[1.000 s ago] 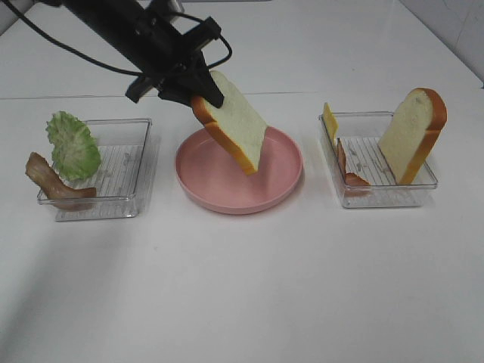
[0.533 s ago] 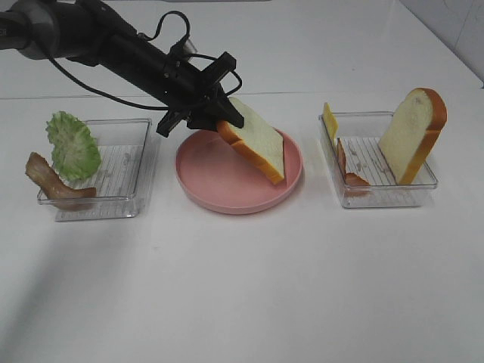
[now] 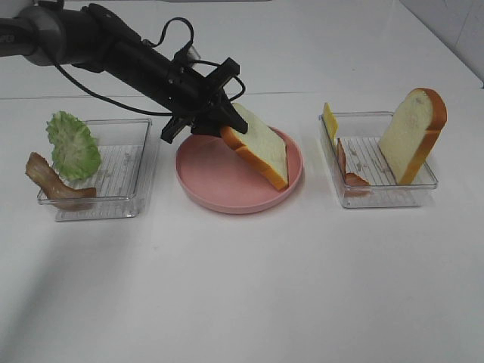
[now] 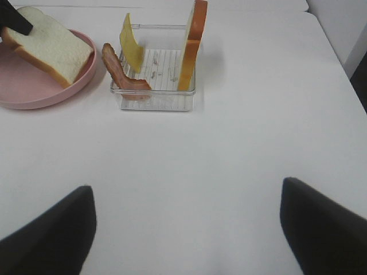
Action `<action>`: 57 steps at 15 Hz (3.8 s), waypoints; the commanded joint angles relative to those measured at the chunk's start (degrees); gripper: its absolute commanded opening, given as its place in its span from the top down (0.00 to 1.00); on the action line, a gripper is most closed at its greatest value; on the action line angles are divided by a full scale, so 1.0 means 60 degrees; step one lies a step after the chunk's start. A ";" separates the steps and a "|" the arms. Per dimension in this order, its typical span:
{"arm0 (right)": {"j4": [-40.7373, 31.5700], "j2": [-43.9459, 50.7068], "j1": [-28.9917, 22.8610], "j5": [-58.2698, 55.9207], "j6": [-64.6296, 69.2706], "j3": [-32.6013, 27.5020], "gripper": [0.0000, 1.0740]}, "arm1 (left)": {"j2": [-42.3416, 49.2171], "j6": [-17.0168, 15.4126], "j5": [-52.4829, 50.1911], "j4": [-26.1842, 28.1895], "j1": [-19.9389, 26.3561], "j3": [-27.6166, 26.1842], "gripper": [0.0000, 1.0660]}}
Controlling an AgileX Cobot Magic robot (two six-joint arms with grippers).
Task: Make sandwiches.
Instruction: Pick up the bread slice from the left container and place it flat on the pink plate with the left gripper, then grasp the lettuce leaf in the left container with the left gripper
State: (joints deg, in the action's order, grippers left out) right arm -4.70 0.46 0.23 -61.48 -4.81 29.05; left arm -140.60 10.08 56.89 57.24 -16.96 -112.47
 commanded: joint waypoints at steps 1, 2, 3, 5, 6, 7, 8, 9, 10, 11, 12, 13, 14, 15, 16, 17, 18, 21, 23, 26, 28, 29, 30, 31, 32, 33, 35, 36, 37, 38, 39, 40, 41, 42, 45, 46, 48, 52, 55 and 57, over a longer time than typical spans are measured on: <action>-0.0010 0.0115 0.0076 0.0115 -0.0105 -0.0010 0.23 | -0.0134 -0.0019 0.0029 0.0191 -0.0153 0.0000 1.00; -0.0019 0.0115 0.0076 0.0115 -0.0105 -0.0010 0.23 | -0.0143 -0.0019 -0.0029 0.0191 -0.0153 0.0000 1.00; -0.0019 0.0115 0.0076 0.0115 -0.0105 -0.0010 0.23 | -0.0143 -0.0019 -0.0086 0.0191 -0.0153 0.0000 1.00; -0.0019 0.0115 0.0076 0.0115 -0.0105 -0.0010 0.23 | -0.0143 -0.0038 -0.0057 0.0191 -0.0153 0.0000 1.00; -0.0019 0.0115 0.0076 0.0115 -0.0105 -0.0010 0.23 | -0.0124 -0.0143 -0.0019 0.0162 -0.0153 0.0000 0.93; -0.0019 0.0115 0.0076 0.0115 -0.0105 -0.0010 0.23 | -0.0076 -0.0210 -0.0019 -0.0010 -0.0153 0.0000 0.79; -0.0019 0.0115 0.0076 0.0115 -0.0105 -0.0010 0.23 | -0.0057 -0.0210 -0.0048 -0.0124 -0.0153 -0.0010 0.63; -0.0019 0.0115 0.0076 0.0115 -0.0105 -0.0010 0.23 | -0.0057 -0.0124 0.0000 -0.0134 -0.0153 -0.0010 0.29; -0.0019 0.0115 0.0076 0.0115 -0.0105 -0.0010 0.23 | -0.0048 0.0086 0.0124 -0.0134 -0.0153 -0.0010 0.20; -0.0019 0.0115 0.0076 0.0115 -0.0105 -0.0010 0.23 | -0.0048 0.0277 0.0325 -0.0134 -0.0153 -0.0010 0.19; -0.0019 0.0115 0.0076 0.0115 -0.0105 -0.0010 0.23 | -0.0048 0.0372 0.0497 -0.0134 -0.0143 -0.0010 0.19; -0.0019 0.0115 0.0076 0.0115 -0.0105 -0.0010 0.23 | -0.0048 0.0487 0.0611 -0.0143 -0.0143 -0.0010 0.19; -0.0019 0.0115 0.0076 0.0115 -0.0105 -0.0010 0.23 | -0.0010 0.0764 0.0764 -0.0449 -0.0143 -0.0010 0.19; -0.0019 0.0115 0.0076 0.0115 -0.0105 -0.0010 0.23 | 0.0048 0.0764 0.0773 -0.0821 -0.0143 -0.0010 0.19; -0.0019 0.0115 0.0076 0.0115 -0.0105 -0.0010 0.23 | 0.0124 0.0735 0.0773 -0.1270 -0.0143 -0.0010 0.19; -0.0019 0.0115 0.0076 0.0115 -0.0105 -0.0010 0.23 | 0.0229 0.0688 0.0773 -0.1623 -0.0143 -0.0010 0.19; -0.0019 0.0115 0.0076 0.0115 -0.0105 -0.0010 0.23 | 0.0344 0.0649 0.0764 -0.1786 -0.0143 -0.0010 0.19; -0.0019 0.0115 0.0076 0.0115 -0.0105 -0.0010 0.23 | 0.0869 0.0621 0.0793 -0.1853 -0.0143 -0.0010 0.19; -0.0019 0.0115 0.0076 0.0115 -0.0105 -0.0010 0.23 | 0.1451 0.0325 0.0802 -0.2569 -0.0143 -0.0010 0.19; -0.0019 0.0115 0.0076 0.0115 -0.0105 -0.0010 0.23 | 0.1967 -0.0554 0.0879 -0.3992 -0.0143 -0.0010 0.19; -0.0019 0.0115 0.0076 0.0115 -0.0105 -0.0010 0.23 | 0.2426 -0.1261 0.1108 -0.5052 -0.0143 -0.0010 0.19; -0.0019 0.0115 0.0076 0.0115 -0.0105 -0.0010 0.23 | 0.2817 -0.1862 0.1385 -0.6035 -0.0143 -0.0010 0.19; -0.0019 0.0115 0.0076 0.0115 -0.0105 -0.0010 0.23 | 0.2932 -0.2053 0.1499 -0.6408 -0.0143 -0.0010 0.19; -0.0019 0.0115 0.0076 0.0115 -0.0105 -0.0010 0.23 | 0.3170 -0.2378 0.1776 -0.7172 -0.0143 -0.0010 0.19; -0.0019 0.0115 0.0076 0.0115 -0.0105 -0.0010 0.23 | 0.3304 -0.2636 0.2053 -0.7955 -0.0143 -0.0010 0.20; -0.0019 0.0115 0.0076 0.0115 -0.0105 -0.0010 0.23 | 0.3400 -0.2960 0.2368 -0.8738 -0.0143 -0.0010 0.21; -0.0019 0.0115 0.0076 0.0115 -0.0105 -0.0010 0.23 | 0.3428 -0.3285 0.2836 -1.0141 -0.0143 0.0010 0.23; -0.0019 0.0115 0.0076 0.0115 -0.0105 -0.0010 0.23 | 0.3428 -0.3409 0.2836 -1.0485 -0.0134 0.0010 0.23; -0.0019 0.0115 0.0076 0.0115 -0.0105 -0.0010 0.23 | 0.3428 -0.3466 0.2817 -1.0523 -0.0057 0.0010 0.23; -0.0019 0.0115 0.0076 0.0115 -0.0105 -0.0010 0.23 | 0.3409 -0.3505 0.2827 -1.0485 0.0029 0.0010 0.23; -0.0019 0.0115 0.0076 0.0115 -0.0105 -0.0010 0.23 | 0.3380 -0.3505 0.2827 -1.0342 0.0258 0.0010 0.23; -0.0019 0.0115 0.0076 0.0115 -0.0105 -0.0010 0.23 | 0.3352 -0.3505 0.2827 -0.9960 0.0583 0.0010 0.23; -0.0019 0.0115 0.0076 0.0115 -0.0105 -0.0010 0.23 | 0.3352 -0.3495 0.2817 -0.9225 0.1251 0.0010 0.23; -0.0019 0.0115 0.0076 0.0115 -0.0105 -0.0010 0.23 | 0.3342 -0.3495 0.2817 -0.9091 0.1499 0.0010 0.23; -0.0019 0.0115 0.0076 0.0115 -0.0105 -0.0010 0.23 | 0.3151 -0.3352 0.2807 -0.9081 0.1958 0.0010 0.23; -0.0019 0.0115 0.0076 0.0115 -0.0105 -0.0010 0.23 | 0.2998 -0.3352 0.2807 -0.9081 0.2082 0.0010 0.24; -0.0019 0.0115 0.0076 0.0115 -0.0105 -0.0010 0.23 | 0.2636 -0.3237 0.2807 -0.9110 0.2091 0.0010 0.24; -0.0019 0.0115 0.0076 0.0115 -0.0105 -0.0010 0.23 | 0.1824 -0.3209 0.2817 -0.9062 0.2091 0.0010 0.30; -0.0019 0.0115 0.0076 0.0115 -0.0105 -0.0010 0.23 | 0.1451 -0.3209 0.2807 -0.9062 0.2091 0.0010 0.32; -0.0019 0.0115 0.0076 0.0115 -0.0105 -0.0010 0.23 | 0.1356 -0.3209 0.2807 -0.9081 0.2091 0.0010 0.41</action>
State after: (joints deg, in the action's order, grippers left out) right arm -4.70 0.46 0.23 -61.48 -4.81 29.05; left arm -132.35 -9.22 69.79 2.52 -4.47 -112.47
